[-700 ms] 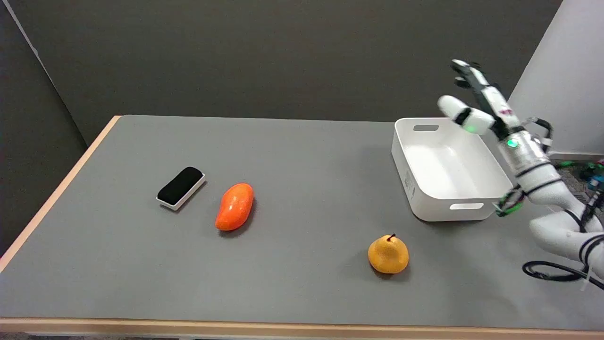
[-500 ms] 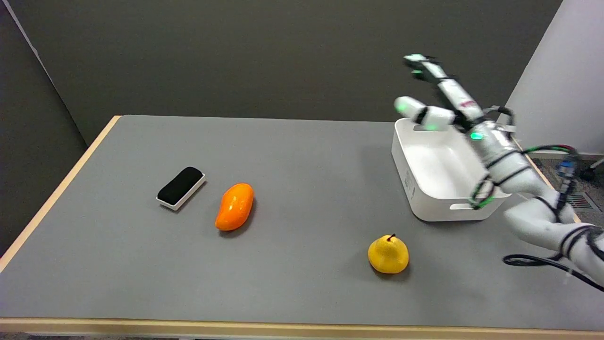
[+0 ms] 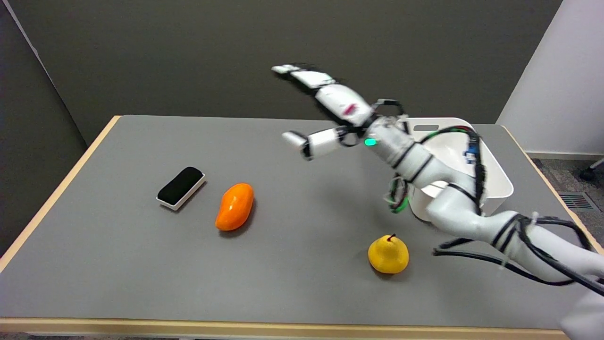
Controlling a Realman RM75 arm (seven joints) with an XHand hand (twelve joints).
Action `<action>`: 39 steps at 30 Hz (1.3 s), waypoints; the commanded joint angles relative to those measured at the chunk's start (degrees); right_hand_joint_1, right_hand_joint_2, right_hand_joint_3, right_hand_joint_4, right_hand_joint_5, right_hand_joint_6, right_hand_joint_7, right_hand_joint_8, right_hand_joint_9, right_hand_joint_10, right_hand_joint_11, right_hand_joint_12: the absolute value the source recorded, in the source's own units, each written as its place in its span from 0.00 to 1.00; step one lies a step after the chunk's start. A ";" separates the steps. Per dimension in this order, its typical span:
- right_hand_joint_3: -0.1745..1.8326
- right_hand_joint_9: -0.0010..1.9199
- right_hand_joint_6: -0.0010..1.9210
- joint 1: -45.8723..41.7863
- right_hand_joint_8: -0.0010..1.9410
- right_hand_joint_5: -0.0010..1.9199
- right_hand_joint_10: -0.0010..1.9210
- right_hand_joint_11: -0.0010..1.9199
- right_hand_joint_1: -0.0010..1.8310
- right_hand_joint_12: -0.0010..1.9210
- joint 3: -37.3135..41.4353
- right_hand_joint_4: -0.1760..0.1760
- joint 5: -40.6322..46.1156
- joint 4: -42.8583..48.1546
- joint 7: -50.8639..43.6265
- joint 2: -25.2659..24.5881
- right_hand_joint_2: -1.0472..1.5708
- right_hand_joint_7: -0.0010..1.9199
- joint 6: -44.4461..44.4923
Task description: Pick up mango.
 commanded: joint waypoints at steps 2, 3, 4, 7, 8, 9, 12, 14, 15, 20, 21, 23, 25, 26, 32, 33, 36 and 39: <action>0.58 0.00 0.03 17.17 0.02 0.00 0.13 0.00 0.45 0.38 -24.16 0.68 -5.86 7.43 -23.01 -7.60 0.64 0.00 -17.70; 0.58 0.00 0.01 17.79 0.00 0.00 0.10 0.00 0.46 0.36 -25.62 0.69 -7.82 5.66 -23.08 -7.94 0.64 0.00 -16.53; 0.57 0.00 0.00 18.45 0.00 0.00 0.09 0.00 0.46 0.36 -26.99 0.68 -9.64 4.14 -23.06 -8.23 0.63 0.00 -15.59; 0.56 0.00 0.00 20.43 0.00 0.00 0.02 0.00 0.48 0.29 -30.43 0.71 -14.10 0.81 -22.60 -8.88 0.62 0.00 -13.42; 0.55 0.00 0.00 21.70 0.00 0.00 0.01 0.00 0.48 0.28 -32.39 0.71 -16.19 -1.01 -22.32 -9.15 0.62 0.00 -12.44; 0.55 0.00 0.00 22.63 0.00 0.00 0.00 0.00 0.48 0.28 -33.65 0.71 -17.25 -2.36 -21.51 -9.35 0.62 0.00 -11.48; 0.54 0.00 0.00 22.95 0.00 0.00 0.00 0.00 0.49 0.23 -33.78 0.72 -23.63 -5.49 -14.38 -9.66 0.62 0.00 -8.56; 0.53 0.00 0.00 22.90 0.00 0.00 0.00 0.00 0.49 0.20 -33.63 0.73 -29.80 -7.07 -9.73 -9.56 0.62 0.00 -6.76; 0.53 0.00 0.00 22.97 0.00 0.00 0.00 0.00 0.50 0.18 -33.63 0.73 -32.82 -8.17 -7.40 -9.50 0.62 0.00 -5.29; 0.52 0.00 0.00 23.79 0.00 0.00 0.00 0.00 0.51 0.11 -33.39 0.71 -40.77 -14.75 2.50 -9.93 0.62 0.00 4.08; 0.52 0.00 0.00 24.13 0.00 0.00 0.00 0.00 0.51 0.11 -33.39 0.70 -40.82 -16.17 3.52 -10.23 0.62 0.00 6.63; 0.52 0.00 0.00 24.74 0.00 0.00 0.00 0.00 0.51 0.10 -33.46 0.70 -40.34 -18.53 4.19 -10.54 0.62 0.00 9.60; 0.53 0.00 0.00 25.22 0.00 0.00 0.00 0.00 0.50 0.09 -33.39 0.69 -39.29 -20.13 4.40 -10.61 0.62 0.00 11.56; 0.53 0.00 0.00 25.37 0.00 0.00 0.00 0.00 0.50 0.09 -33.39 0.68 -38.32 -20.79 4.40 -10.61 0.62 0.00 12.55; 0.54 0.00 0.00 24.88 0.00 0.00 0.00 0.00 0.48 0.11 -33.39 0.67 -37.09 -22.22 4.56 -10.37 0.63 0.00 14.23; 0.54 0.00 0.00 24.80 0.00 0.00 0.00 0.00 0.47 0.11 -33.47 0.67 -37.09 -22.31 4.56 -10.30 0.63 0.00 14.15; 0.54 0.00 0.00 24.40 0.00 0.00 0.00 0.00 0.47 0.12 -33.63 0.67 -37.52 -23.56 4.56 -10.30 0.63 0.00 13.34; 0.55 0.00 0.00 24.25 0.00 0.00 0.00 0.00 0.47 0.13 -33.63 0.68 -38.03 -24.67 4.56 -10.40 0.63 0.00 11.99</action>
